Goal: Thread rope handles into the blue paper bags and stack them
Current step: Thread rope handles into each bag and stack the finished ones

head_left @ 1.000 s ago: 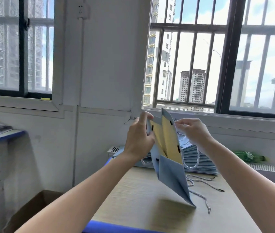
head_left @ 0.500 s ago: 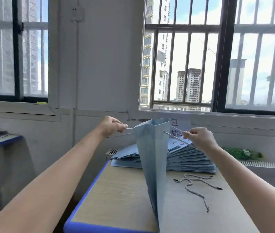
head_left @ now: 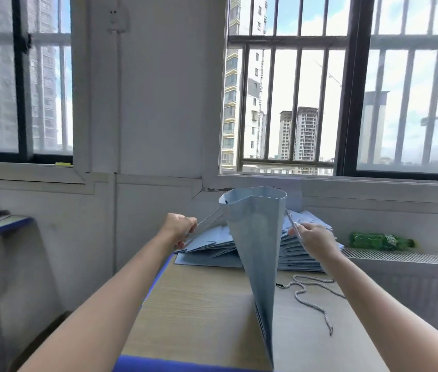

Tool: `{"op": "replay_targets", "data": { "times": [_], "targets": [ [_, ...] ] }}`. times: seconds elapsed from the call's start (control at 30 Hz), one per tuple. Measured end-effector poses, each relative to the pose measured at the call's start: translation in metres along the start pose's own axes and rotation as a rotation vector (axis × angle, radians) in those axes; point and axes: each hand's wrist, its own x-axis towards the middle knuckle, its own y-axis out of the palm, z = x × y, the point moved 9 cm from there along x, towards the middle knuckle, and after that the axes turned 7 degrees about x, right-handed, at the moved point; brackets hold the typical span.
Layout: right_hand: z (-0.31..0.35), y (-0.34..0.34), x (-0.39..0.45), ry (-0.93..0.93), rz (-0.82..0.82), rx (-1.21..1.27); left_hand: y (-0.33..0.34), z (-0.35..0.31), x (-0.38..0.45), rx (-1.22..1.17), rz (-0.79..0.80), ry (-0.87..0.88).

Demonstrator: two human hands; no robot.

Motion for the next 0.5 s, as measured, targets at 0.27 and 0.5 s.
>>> {"op": "replay_targets", "data": {
  "times": [0.27,0.5],
  "targets": [
    [0.002,0.012,-0.009,-0.050,-0.016,0.016,0.044,0.005,-0.008,-0.041,0.036,0.004],
    [0.003,0.010,-0.007,-0.046,-0.030,0.022,0.043,0.007,-0.015,-0.031,0.024,0.011]
  ]
}}
